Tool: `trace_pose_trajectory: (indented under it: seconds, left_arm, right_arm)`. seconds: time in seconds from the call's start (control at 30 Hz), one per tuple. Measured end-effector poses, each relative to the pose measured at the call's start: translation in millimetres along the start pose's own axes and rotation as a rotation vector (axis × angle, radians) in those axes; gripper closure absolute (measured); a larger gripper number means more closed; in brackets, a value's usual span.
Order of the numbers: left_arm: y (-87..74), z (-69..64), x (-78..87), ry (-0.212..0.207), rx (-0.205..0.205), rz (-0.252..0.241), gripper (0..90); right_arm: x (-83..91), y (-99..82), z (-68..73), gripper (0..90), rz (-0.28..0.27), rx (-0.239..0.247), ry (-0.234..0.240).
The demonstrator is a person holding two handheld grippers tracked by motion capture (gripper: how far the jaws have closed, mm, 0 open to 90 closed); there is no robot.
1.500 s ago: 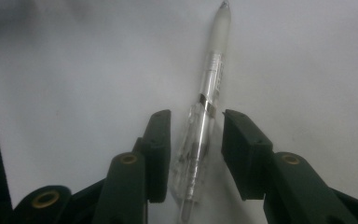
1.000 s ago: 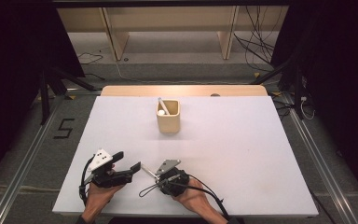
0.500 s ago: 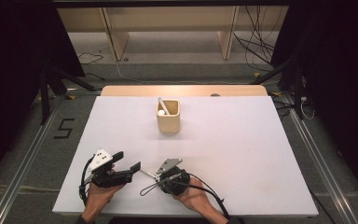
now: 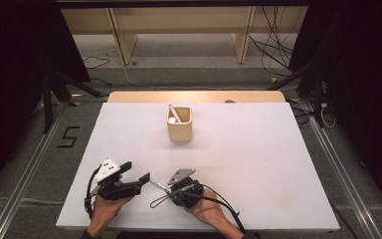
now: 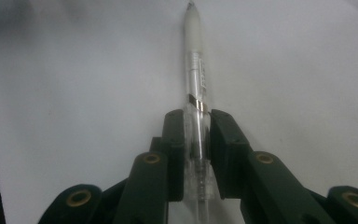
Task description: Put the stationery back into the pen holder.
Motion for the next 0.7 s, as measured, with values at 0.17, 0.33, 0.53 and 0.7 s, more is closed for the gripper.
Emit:
trace_pose_trajectory:
  seconds: [0.17,0.33,0.53,0.7]
  left_arm:
    - [0.1,-0.1,-0.1,0.002,0.002,-0.001,15.8]
    - [0.9,-0.3,0.0,-0.008,0.026,-0.002,15.8]
    - [2.0,-1.2,-1.6,-0.007,0.068,0.01,15.8]
    - [2.8,0.5,-2.5,-0.013,0.141,0.01,15.9]
  right_arm:
    - [0.9,0.4,-1.9,77.0,-0.007,-0.01,0.002]
    - [5.4,2.1,-7.6,77.0,-0.033,-0.035,0.001]
    - [10.5,4.2,-11.2,77.0,-0.059,-0.052,-0.002]
    - [16.5,6.5,-17.1,77.0,-0.083,-0.071,-0.011]
Point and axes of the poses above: each handheld gripper's, and its own axes: x roughly backward along the jaws, y roughly out of its top, z roughly to its left, the point moved 2 cm from there along -x, roughly forward along the jaws, and after that the axes turned 8 degrees about -y, right-handed, at the moved point
